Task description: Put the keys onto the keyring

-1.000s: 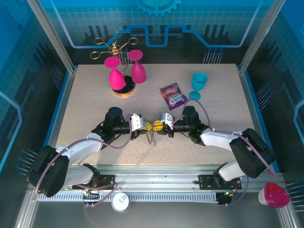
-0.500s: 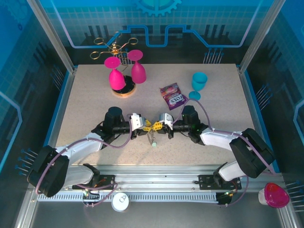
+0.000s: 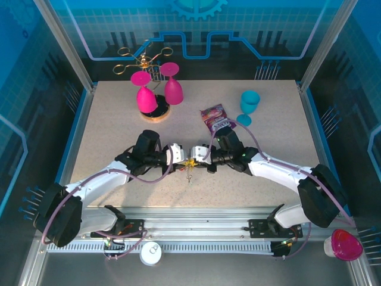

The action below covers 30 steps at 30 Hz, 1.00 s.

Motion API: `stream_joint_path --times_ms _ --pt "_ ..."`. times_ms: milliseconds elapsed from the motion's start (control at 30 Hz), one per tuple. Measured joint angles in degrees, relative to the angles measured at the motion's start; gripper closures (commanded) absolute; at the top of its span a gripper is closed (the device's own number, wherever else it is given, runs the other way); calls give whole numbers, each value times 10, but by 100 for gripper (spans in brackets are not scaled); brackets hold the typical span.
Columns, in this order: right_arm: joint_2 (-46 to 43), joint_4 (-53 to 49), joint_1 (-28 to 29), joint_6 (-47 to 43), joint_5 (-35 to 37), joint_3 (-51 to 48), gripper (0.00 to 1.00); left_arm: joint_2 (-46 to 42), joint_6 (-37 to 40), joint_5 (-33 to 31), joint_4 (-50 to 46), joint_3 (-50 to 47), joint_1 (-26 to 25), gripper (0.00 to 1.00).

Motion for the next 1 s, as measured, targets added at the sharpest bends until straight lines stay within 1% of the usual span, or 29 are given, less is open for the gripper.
stream_joint_path --times_ms 33,67,100,233,400,533,667,900,1000 --pt "-5 8 0 8 1 -6 80 0 0 1 3 0 0 100" --pt "-9 20 -1 20 0 -13 76 -1 1 3 9 0 0 100" --pt "-15 36 -3 30 -4 -25 75 -3 -1 3 23 -5 0 100" --pt "-24 117 -16 72 -29 -63 75 -16 -13 3 84 -42 0 100" --pt "-12 165 -23 95 -39 -76 75 -16 -30 3 121 -56 0 100" --pt "-4 189 -24 104 -38 -83 79 -18 -39 3 147 -61 0 100" --pt "-2 198 -24 110 -39 -90 80 -20 -50 5 166 -68 0 100" --pt "2 209 -25 119 -41 -98 76 -21 -83 10 216 -86 4 100" --pt "2 229 -30 134 -47 -106 75 -22 -94 14 231 -90 5 100"
